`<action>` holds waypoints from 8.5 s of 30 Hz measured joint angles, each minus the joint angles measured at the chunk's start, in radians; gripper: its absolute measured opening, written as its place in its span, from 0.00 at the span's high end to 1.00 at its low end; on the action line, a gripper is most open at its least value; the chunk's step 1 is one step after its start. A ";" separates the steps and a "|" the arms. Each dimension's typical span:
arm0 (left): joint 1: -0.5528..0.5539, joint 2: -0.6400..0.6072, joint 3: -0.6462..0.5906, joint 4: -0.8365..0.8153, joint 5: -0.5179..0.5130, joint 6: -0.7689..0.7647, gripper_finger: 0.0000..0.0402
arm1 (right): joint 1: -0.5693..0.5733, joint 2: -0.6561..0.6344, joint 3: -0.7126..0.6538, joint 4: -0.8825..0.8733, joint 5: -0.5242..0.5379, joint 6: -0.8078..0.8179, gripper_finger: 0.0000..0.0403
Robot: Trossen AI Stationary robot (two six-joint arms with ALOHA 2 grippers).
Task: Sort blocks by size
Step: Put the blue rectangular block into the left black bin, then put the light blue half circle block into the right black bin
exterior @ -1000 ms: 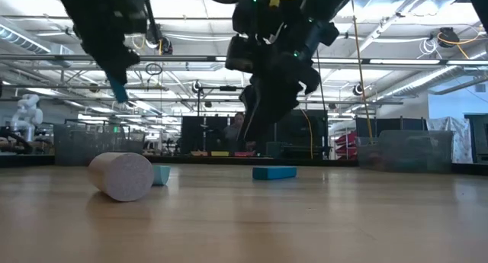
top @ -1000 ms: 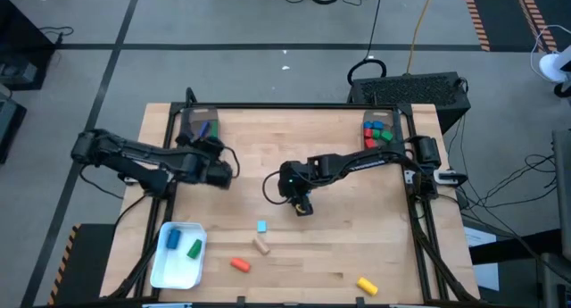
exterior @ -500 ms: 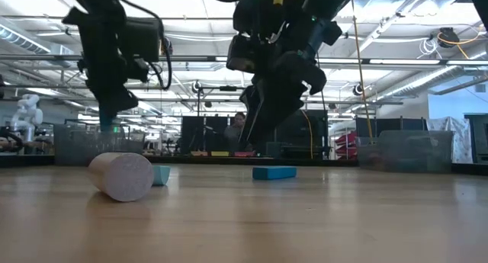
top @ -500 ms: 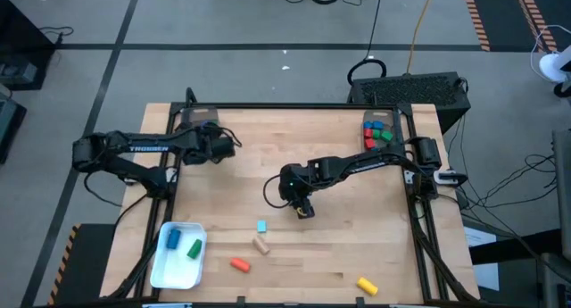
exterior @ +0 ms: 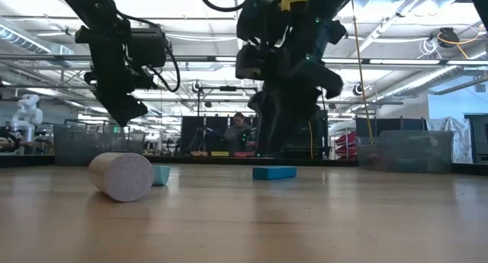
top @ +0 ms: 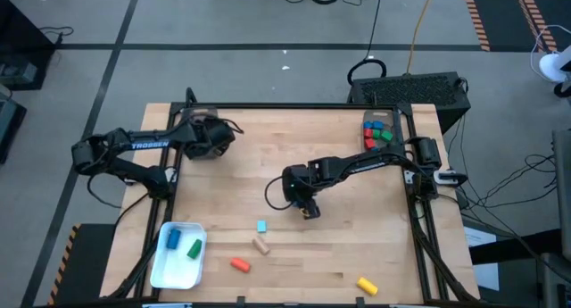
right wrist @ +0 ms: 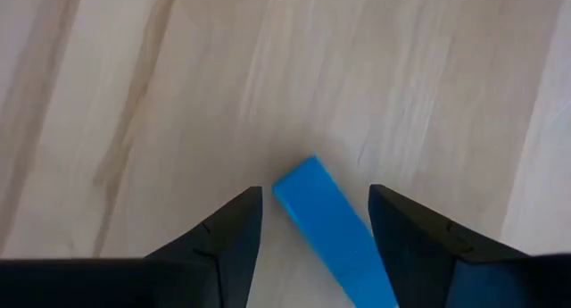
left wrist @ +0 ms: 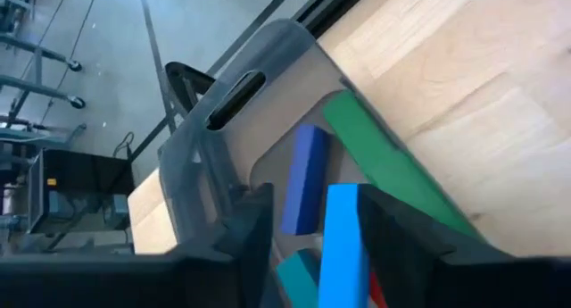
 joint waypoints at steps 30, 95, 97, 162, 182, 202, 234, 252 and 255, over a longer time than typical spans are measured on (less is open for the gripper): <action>-0.333 0.000 0.000 0.225 0.121 0.107 0.46 | -0.016 0.080 0.001 -0.046 0.038 -0.234 0.58; -0.442 0.007 0.001 0.710 0.414 -0.415 0.46 | 0.101 0.077 -0.001 0.598 1.016 -0.328 0.77; -0.443 0.007 0.001 0.708 0.419 -0.394 0.46 | 0.101 0.077 -0.001 0.611 1.016 -0.330 0.77; -0.442 -0.080 0.000 0.661 0.305 -0.216 0.85 | 0.116 0.052 0.002 0.617 1.162 -0.272 0.60; -0.440 -0.358 0.000 -0.107 0.010 -0.517 0.85 | 0.119 -0.026 -0.033 0.149 0.657 0.159 0.52; -0.432 -0.348 0.000 -0.426 -0.053 -0.812 0.62 | 0.159 -0.042 -0.146 0.321 0.354 0.187 0.52; -0.532 -0.347 0.000 -0.283 0.003 -0.732 0.48 | 0.157 0.247 -0.052 0.828 0.072 0.259 0.09; -0.544 -0.347 0.000 -0.261 -0.026 -0.730 0.48 | 0.157 0.283 -0.051 0.895 0.068 0.263 0.56; -0.544 -0.348 0.000 -0.261 -0.031 -0.730 0.48 | 0.155 0.283 -0.051 0.891 0.069 0.247 0.65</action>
